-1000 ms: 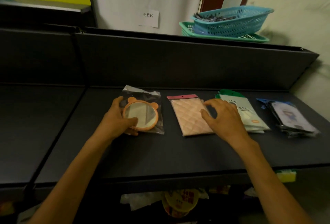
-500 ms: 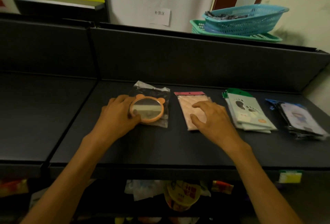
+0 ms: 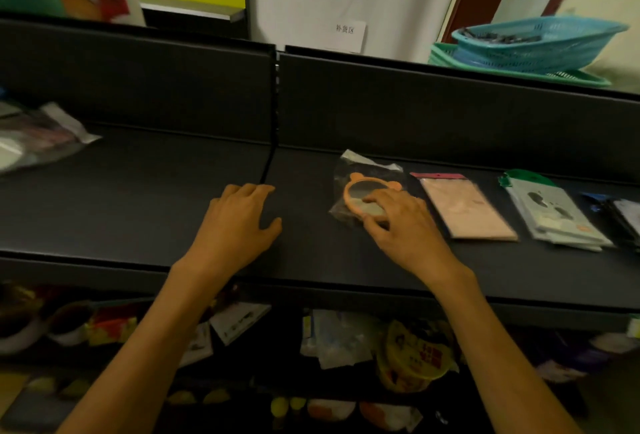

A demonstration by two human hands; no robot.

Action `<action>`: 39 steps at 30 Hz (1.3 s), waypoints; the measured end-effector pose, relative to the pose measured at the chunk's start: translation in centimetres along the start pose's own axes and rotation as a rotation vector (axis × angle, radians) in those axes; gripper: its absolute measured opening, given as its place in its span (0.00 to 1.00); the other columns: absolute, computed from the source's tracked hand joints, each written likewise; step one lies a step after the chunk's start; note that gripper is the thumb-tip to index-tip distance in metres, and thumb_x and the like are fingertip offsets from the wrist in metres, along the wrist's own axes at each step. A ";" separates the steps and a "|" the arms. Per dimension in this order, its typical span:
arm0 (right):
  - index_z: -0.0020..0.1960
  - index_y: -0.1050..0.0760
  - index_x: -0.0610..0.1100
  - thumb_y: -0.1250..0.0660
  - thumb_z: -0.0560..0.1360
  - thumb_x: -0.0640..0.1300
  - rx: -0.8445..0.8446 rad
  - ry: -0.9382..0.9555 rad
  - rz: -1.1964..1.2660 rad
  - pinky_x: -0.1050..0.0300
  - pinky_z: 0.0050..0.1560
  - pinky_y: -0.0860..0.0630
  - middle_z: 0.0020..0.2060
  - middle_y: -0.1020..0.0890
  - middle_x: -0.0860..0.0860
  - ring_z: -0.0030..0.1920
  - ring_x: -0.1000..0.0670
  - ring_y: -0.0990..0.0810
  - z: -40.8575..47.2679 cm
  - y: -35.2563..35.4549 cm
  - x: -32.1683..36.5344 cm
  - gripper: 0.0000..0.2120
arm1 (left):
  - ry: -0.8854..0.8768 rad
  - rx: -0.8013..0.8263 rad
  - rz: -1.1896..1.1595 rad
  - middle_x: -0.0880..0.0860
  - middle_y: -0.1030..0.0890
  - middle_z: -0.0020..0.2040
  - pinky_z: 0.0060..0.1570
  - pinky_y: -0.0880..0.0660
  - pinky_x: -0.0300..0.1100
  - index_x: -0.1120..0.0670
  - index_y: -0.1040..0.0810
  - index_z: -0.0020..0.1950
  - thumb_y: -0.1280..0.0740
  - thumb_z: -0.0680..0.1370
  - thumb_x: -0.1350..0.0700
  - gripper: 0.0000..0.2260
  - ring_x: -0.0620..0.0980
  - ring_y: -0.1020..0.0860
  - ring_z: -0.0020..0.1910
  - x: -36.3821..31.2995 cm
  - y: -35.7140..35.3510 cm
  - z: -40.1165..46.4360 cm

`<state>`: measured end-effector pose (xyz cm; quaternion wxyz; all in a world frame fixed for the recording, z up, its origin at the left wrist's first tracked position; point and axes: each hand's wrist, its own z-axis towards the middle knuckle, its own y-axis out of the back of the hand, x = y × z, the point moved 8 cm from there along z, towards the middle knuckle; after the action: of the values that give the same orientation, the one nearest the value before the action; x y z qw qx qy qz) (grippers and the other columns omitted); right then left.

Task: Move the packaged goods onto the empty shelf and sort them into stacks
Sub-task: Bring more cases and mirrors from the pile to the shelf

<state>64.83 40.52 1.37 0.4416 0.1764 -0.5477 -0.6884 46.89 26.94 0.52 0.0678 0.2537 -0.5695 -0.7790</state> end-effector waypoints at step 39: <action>0.65 0.29 0.49 0.38 0.78 0.52 0.079 0.053 0.041 0.56 0.67 0.39 0.63 0.25 0.52 0.63 0.52 0.29 19.6 -18.2 39.0 0.17 | 0.025 -0.065 0.118 0.54 0.32 0.71 0.65 0.36 0.52 0.50 0.36 0.72 0.32 0.74 0.46 0.28 0.56 0.36 0.69 43.0 15.5 3.7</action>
<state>21.66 21.12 0.79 0.4626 0.2004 -0.5661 -0.6522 5.26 7.84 1.93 0.1290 0.2270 -0.5568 -0.7886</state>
